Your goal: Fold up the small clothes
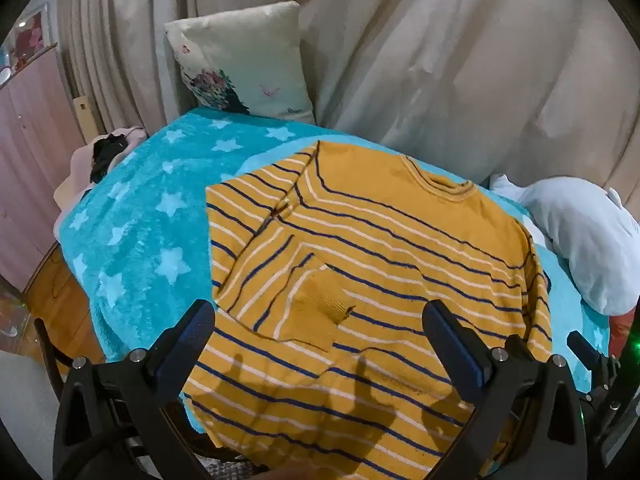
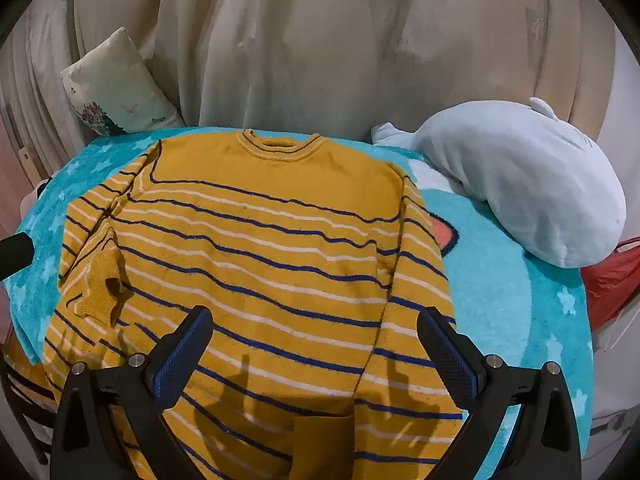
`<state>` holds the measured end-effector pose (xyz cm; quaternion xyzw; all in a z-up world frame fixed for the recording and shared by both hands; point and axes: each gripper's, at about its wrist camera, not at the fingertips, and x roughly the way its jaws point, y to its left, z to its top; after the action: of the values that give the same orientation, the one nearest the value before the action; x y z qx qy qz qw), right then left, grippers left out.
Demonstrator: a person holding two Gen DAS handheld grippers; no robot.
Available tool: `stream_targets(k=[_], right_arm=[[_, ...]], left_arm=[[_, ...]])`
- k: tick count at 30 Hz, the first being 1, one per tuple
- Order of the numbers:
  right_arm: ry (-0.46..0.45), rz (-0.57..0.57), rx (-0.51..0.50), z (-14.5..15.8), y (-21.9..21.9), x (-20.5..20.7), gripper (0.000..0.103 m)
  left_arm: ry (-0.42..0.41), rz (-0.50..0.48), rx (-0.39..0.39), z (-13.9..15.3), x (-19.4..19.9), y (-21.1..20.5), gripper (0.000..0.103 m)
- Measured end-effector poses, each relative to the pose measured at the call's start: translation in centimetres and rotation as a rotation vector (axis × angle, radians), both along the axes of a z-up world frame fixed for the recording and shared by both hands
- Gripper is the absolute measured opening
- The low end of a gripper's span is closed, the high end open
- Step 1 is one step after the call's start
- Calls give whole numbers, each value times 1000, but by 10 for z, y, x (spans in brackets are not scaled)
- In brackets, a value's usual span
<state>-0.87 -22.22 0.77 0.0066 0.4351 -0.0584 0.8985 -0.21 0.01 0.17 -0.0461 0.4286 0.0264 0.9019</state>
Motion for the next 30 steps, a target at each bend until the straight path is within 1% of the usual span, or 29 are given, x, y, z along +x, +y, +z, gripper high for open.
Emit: stream_targets(k=[2,3,4,5,6,7,8,9,11,14,16,19,23,26,29,30], right_arm=[[-15,-2,-5,3,-2,1,103],[-15,-2,-23,2,3,3,103],[-21,-1,-13,3,0,3,103],[-18,-1,-13,4,3,4,103],[-34,-2,11,4,1,2,103],[-32,-3,20,4,1,3,103],[-43,-2,28,6,2,2,103],[-59,2,39,6,-1,-3,103],[-62,4,41,10,0,2,103],[-73,10,52,12,4,2,103],[-74,20,60,12,6,2,103],[-81,36,59,12,11,1,103],[-87,48,76,13,15,0,103],[-112,53,83,20,14,-2,103],[-176,39,47,34,12,-6,103],[-218,28,21,41,11,-9,103]], left_arm=[[-21,14,6,3,-5,-1,103],[-27,30,-18,7,-7,7,103],[-36,39,-12,10,-11,7,103],[-46,38,-11,13,-15,6,103],[-56,31,-12,16,-20,6,103],[-69,30,-10,20,-26,4,103],[-85,28,6,24,-30,-2,103],[-108,24,9,29,-36,-2,103],[-166,28,27,33,-52,-3,103],[-206,12,10,40,-60,-2,103],[-218,2,-2,43,-64,0,103],[-246,12,-4,48,-72,4,103],[-283,45,25,57,-76,9,103],[-283,79,60,61,-73,19,103],[-279,107,95,64,-69,33,103],[-286,124,108,67,-68,39,103]])
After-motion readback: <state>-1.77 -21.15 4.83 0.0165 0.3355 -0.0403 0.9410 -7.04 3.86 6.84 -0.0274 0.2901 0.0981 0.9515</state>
